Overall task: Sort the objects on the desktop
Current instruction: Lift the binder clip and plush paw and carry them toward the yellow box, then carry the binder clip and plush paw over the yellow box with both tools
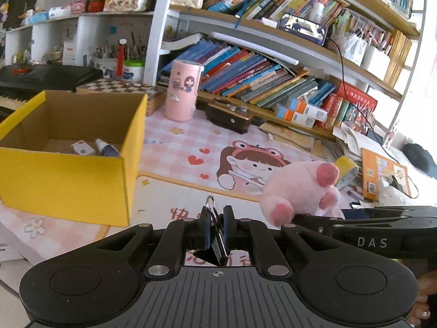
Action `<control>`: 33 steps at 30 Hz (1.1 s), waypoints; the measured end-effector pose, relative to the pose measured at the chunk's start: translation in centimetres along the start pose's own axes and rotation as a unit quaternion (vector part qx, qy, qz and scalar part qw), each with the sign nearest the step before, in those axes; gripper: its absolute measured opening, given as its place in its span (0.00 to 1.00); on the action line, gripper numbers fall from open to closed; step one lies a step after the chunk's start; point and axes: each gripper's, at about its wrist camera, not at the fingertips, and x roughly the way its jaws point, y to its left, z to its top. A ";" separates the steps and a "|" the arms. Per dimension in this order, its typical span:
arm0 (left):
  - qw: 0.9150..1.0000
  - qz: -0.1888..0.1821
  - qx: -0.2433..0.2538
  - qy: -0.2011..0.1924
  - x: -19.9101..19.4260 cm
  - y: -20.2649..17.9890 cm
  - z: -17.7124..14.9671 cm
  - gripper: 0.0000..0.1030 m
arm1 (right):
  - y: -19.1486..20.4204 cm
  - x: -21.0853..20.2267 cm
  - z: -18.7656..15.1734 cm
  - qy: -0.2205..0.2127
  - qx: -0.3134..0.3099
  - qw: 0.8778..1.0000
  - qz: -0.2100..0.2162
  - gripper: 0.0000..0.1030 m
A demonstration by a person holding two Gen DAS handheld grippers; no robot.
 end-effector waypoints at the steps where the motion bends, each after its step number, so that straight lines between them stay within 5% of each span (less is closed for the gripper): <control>1: 1.000 0.000 -0.001 -0.001 -0.4 0.4 -0.2 0.07 | 0.6 -0.1 -0.2 -0.001 -0.001 1.000 0.000 0.54; 33: 1.000 -0.010 -0.015 -0.011 -12.5 10.8 -5.5 0.07 | 16.4 -4.5 -8.0 0.011 -0.011 1.000 -0.002 0.54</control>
